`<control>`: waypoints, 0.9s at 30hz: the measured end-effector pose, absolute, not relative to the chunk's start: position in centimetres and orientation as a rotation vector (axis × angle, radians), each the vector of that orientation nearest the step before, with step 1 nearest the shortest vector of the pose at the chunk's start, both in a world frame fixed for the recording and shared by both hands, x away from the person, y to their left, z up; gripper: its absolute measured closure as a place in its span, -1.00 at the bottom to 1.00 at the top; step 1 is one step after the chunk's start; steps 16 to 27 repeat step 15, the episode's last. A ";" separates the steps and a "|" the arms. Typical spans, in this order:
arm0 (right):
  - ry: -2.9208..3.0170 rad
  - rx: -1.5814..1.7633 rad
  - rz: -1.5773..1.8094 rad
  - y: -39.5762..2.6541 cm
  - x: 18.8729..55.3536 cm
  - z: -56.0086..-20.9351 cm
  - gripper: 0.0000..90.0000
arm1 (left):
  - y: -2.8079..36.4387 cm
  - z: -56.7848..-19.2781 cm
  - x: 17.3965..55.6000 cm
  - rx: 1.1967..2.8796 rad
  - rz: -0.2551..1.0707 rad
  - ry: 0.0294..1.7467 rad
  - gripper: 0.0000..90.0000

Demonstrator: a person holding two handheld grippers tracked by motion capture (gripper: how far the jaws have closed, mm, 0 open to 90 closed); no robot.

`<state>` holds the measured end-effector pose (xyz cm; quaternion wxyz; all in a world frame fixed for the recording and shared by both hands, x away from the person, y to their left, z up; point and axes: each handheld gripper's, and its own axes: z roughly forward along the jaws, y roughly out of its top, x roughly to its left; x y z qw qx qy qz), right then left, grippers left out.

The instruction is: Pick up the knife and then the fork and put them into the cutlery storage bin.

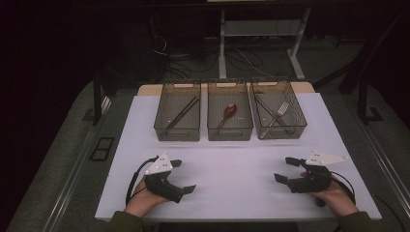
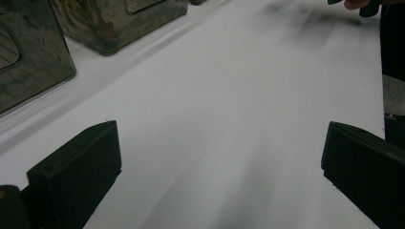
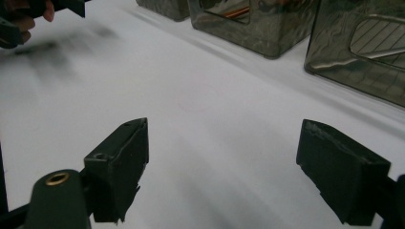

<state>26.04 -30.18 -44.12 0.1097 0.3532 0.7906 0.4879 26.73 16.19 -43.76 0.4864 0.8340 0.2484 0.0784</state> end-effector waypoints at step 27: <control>2.344 1.012 1.411 -29.7 25.3 -44.5 -0.62 | 16.1 -43.8 26.6 2.036 0.190 0.601 -1.00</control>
